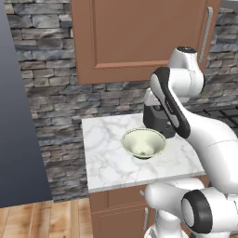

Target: Open the cabinet and setup a tea strainer by placing it in the bowl upright.

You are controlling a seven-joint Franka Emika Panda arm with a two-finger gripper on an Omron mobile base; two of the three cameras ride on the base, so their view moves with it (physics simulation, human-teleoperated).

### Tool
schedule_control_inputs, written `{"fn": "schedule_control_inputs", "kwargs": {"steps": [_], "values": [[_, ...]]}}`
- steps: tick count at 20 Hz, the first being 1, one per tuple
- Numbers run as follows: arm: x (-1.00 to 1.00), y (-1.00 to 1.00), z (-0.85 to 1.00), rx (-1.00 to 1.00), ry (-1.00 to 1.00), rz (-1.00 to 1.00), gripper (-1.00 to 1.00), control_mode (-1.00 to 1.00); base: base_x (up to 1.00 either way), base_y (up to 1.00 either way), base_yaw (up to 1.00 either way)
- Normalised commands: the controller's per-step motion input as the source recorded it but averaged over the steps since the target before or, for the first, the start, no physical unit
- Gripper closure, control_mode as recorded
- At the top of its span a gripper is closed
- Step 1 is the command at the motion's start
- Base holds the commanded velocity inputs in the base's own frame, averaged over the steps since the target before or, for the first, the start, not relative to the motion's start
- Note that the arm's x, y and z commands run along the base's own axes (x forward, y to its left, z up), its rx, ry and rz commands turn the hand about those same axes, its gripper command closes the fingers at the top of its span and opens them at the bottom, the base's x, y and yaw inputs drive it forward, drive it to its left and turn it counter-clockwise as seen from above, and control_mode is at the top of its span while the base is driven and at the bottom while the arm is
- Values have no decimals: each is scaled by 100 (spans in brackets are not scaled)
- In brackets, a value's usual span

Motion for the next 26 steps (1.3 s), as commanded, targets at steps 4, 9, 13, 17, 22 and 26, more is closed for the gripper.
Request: {"fn": "schedule_control_inputs", "kwargs": {"steps": [4,9,13,17,22,26], "values": [[-1,0,0,-3,-18,0,-100,-100,0,0,0],[-3,-22,0,-10,-26,0,-100,-100,0,0,0],[-4,-51,3,-1,-5,-10,-100,-100,0,0,0],[0,-50,37,1,0,-21,-100,-100,0,0,0],[0,-33,73,12,0,-22,-100,-100,0,0,0],[-3,-24,72,12,0,-14,-100,-100,0,0,0]]}}
